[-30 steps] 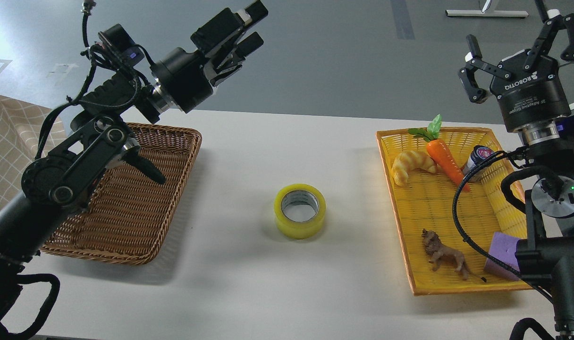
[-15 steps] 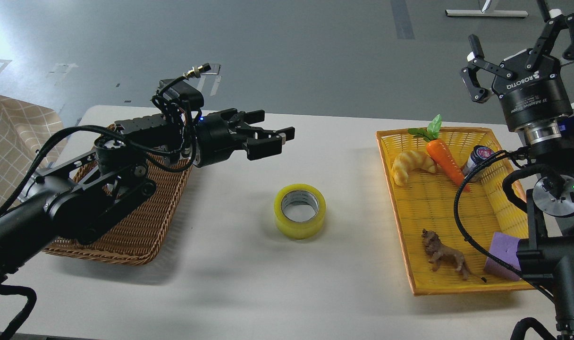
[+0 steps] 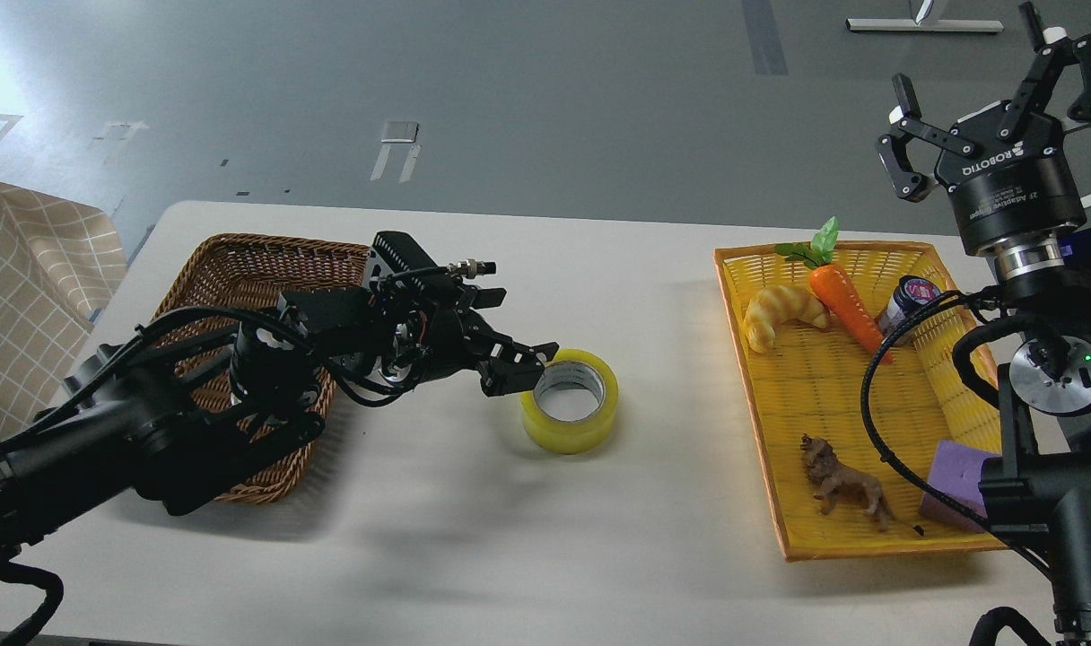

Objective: Place and transfer tape with both arms
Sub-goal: 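Reach the left gripper toward the tape roll on the table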

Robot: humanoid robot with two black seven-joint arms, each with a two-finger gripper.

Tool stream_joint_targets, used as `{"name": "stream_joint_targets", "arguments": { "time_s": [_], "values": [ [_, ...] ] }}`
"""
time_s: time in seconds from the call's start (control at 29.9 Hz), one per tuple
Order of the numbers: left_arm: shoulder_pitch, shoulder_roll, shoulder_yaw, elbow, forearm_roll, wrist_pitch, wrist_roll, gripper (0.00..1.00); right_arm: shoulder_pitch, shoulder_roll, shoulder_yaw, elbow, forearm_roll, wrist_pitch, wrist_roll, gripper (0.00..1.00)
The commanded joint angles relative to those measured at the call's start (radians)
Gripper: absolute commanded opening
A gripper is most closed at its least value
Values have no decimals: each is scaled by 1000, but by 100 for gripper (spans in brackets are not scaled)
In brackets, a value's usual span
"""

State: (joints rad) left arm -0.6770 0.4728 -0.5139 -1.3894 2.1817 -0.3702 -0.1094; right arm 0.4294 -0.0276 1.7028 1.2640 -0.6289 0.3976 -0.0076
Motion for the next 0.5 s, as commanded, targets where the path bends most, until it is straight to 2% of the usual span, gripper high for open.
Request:
{"name": "stream_joint_targets", "arguments": {
  "time_s": [0.0, 0.47],
  "values": [
    [8, -11, 2, 4, 0, -27, 7, 98, 0, 1, 0, 3, 0, 0, 0, 98],
    [8, -88, 5, 104, 0, -39, 10, 97, -3, 15, 0, 9, 0, -5, 0, 98]
  ]
}}
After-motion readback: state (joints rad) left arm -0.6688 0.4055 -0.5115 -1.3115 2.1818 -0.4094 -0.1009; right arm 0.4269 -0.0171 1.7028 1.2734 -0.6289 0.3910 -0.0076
